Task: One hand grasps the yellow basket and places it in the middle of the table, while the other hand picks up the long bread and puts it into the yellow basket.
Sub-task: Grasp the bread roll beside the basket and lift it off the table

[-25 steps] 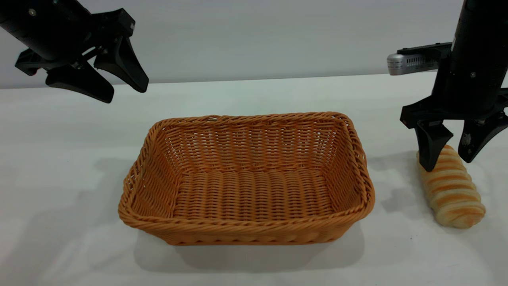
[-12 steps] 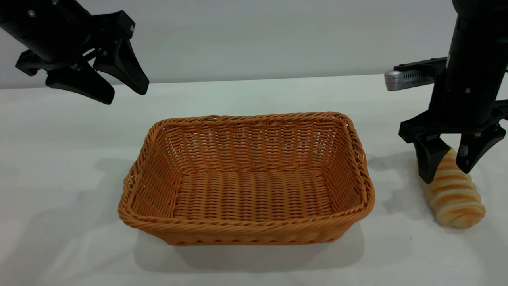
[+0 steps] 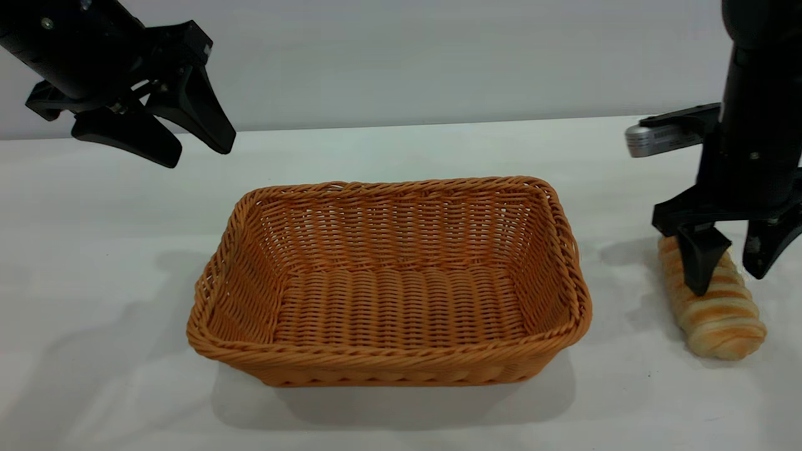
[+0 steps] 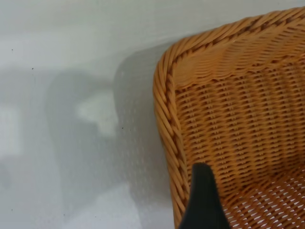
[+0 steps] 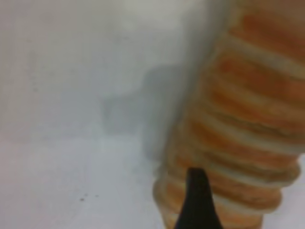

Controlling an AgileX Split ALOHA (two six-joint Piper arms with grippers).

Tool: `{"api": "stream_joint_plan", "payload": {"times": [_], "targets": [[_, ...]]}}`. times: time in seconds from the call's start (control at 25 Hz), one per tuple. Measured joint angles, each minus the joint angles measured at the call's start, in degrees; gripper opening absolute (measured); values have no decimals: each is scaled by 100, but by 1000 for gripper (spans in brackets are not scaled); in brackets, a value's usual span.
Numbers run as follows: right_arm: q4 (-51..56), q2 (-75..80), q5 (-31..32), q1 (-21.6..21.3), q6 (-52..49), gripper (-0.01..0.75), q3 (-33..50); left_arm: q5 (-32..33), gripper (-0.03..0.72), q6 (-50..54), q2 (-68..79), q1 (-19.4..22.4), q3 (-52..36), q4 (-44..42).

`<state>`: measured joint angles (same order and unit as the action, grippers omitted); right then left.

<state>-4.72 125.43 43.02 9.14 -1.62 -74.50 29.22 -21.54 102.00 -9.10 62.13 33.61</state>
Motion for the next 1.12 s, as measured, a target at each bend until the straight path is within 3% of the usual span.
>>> {"api": "stream_joint_plan", "payload": {"times": [0.36,0.84,1.0,1.12], "targets": [[209,263,-254,-57,0,606,-54,1,582,-16,0,0,0,-6],[306,720,-101,-57,0,568,-402,12,582,-105,0,0,0,-6],[309,763,8,-57,0,437,-477,25,582,-105,0,0,0,-6],[303,790,165,-57,0,227,-591,29,582,-105,0,0,0,-6]]}}
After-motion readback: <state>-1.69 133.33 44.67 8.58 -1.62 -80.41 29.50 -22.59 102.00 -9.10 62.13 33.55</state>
